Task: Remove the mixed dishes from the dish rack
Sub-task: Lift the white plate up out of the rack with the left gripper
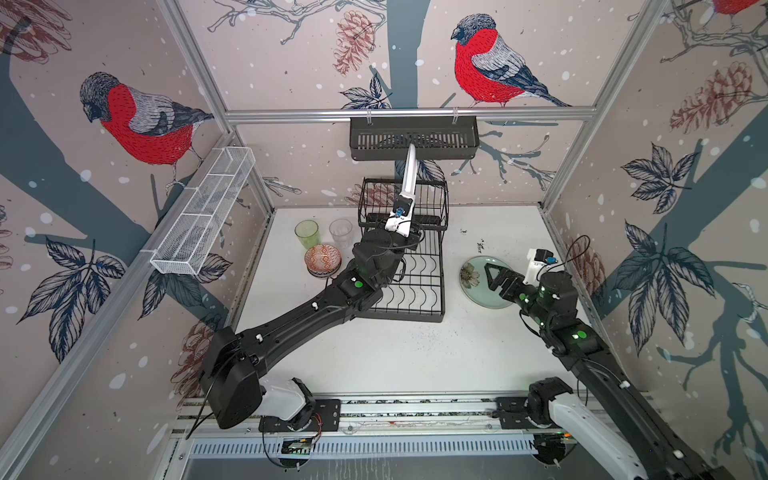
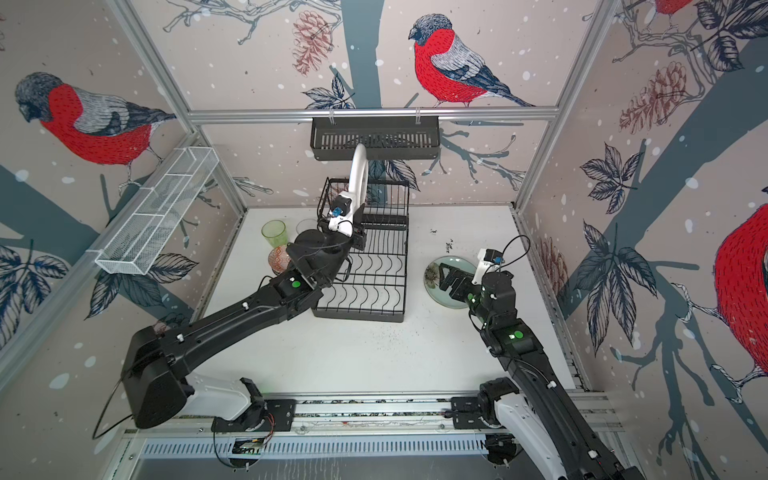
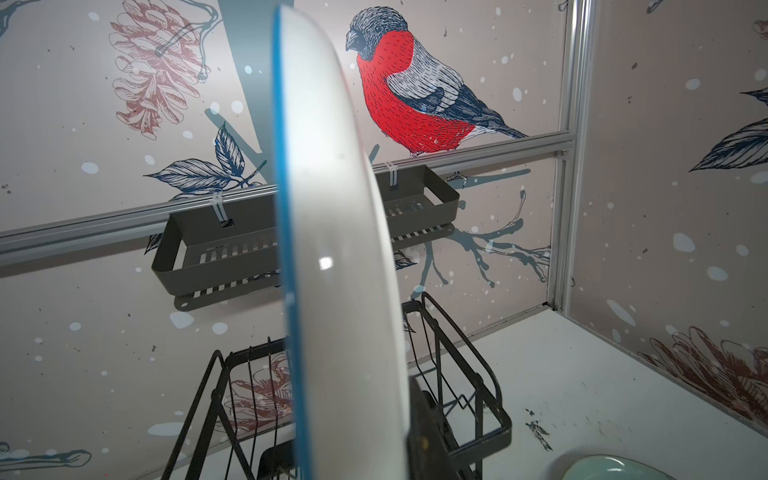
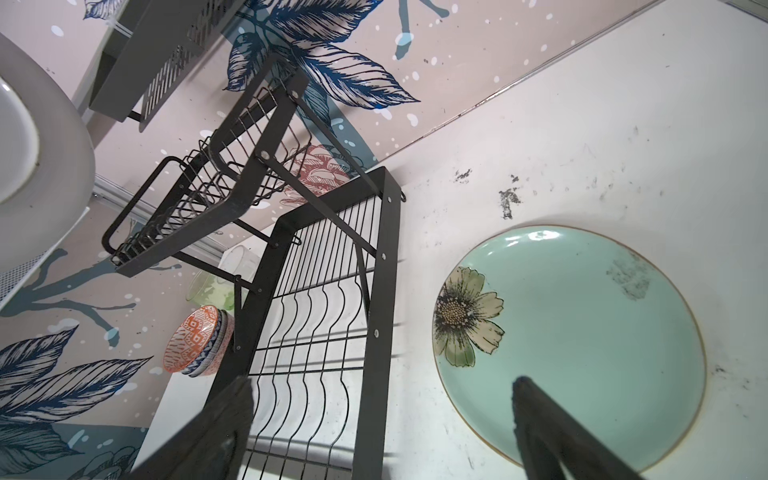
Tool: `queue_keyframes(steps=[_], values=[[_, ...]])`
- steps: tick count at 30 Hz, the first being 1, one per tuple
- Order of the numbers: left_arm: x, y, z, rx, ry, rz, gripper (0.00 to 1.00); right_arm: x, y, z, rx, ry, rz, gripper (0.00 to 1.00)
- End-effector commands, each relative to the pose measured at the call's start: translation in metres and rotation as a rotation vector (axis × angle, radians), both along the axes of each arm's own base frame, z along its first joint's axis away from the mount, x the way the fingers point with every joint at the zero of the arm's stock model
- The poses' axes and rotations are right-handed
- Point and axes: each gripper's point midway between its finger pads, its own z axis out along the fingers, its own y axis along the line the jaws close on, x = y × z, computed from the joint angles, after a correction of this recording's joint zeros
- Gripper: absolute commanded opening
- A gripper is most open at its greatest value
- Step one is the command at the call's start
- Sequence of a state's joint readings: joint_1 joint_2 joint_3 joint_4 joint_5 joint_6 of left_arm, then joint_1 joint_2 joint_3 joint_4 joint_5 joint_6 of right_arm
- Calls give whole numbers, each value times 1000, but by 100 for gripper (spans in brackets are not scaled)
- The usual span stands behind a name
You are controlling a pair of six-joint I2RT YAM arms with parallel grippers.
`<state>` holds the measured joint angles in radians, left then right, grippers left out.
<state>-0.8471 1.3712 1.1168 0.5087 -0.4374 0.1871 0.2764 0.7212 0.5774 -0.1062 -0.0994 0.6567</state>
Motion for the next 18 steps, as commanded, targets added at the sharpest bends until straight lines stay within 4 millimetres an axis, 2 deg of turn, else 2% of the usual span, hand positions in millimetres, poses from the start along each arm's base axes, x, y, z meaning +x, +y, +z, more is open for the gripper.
queue_keyframes(steps=[1, 6, 8, 13, 18], values=[[-22, 7, 33, -112, -91, -11, 0, -1, 4, 5, -10, -5, 31, 97], [-52, 8, 28, -124, -76, -58, 0, -1, 11, 7, -1, 13, 70, 97], [-61, 9, 17, -108, -55, -82, 0, -1, 13, 7, -4, 24, 77, 97], [-87, 13, 11, -96, -48, -170, 0, -1, 13, 12, -6, 22, 85, 97], [-99, 27, 6, -118, -45, -190, 0, 0, 16, 19, -5, 28, 102, 97]])
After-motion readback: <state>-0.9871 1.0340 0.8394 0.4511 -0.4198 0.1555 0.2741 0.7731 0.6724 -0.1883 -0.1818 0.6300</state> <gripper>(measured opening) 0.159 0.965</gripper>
